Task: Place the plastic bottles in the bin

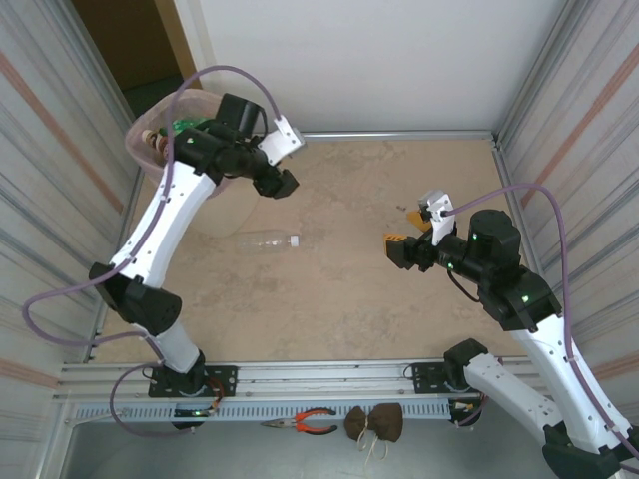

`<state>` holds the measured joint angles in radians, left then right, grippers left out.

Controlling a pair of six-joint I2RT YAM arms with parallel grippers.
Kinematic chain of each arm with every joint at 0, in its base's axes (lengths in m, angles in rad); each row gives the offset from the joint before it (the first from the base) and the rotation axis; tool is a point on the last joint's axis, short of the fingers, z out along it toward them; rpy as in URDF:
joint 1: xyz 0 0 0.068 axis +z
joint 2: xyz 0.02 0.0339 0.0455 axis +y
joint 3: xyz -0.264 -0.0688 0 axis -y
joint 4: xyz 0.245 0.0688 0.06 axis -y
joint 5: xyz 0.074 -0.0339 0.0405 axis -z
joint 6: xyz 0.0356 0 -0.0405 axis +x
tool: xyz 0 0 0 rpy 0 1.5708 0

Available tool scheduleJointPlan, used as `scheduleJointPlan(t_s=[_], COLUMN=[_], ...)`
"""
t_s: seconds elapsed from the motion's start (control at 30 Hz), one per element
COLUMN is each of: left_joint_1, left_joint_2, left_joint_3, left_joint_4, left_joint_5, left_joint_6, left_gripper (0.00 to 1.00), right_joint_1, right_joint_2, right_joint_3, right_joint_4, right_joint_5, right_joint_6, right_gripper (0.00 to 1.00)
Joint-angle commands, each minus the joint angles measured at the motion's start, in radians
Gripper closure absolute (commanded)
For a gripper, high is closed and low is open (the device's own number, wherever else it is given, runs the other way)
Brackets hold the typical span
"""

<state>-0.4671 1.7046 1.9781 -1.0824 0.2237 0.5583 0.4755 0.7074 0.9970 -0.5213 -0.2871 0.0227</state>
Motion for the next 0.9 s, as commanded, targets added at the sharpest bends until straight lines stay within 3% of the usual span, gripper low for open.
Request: scheduleJointPlan(t_s=[0.0, 0.37, 0.53, 0.63, 0.87], left_joint_1=[-0.017, -0.041, -0.034, -0.021, -0.004], left_joint_2=[0.028, -0.005, -0.028, -0.028, 0.014], left_joint_3=[-0.049, -0.356, -0.513, -0.568, -0.632], left_joint_4=[-0.054, 0.092, 0.203, 0.241, 0.312], left_joint_5=[-0.133, -0.268, -0.297, -0.298, -0.319], left_joint_6=[0.145, 0.264, 0.309, 0.314, 0.315], left_gripper=[0.35, 0.30, 0.22, 0.13, 0.09], right_joint_1=[-0.006, -0.006, -0.005, -0.005, -0.003], right_joint_2=[0.004, 0.015, 0.020, 0.021, 0.021], right_joint_3=[0.027, 0.027, 0.029, 0.027, 0.024], right_joint_4=[0.001, 0.001, 0.004, 0.004, 0.005], right_joint_5=[0.000, 0.001, -0.001, -0.001, 0.002], right_joint_6=[0.019, 0.023, 0.028, 0.028, 0.028], right_gripper=[0.27, 0.28, 0.28, 0.28, 0.28])
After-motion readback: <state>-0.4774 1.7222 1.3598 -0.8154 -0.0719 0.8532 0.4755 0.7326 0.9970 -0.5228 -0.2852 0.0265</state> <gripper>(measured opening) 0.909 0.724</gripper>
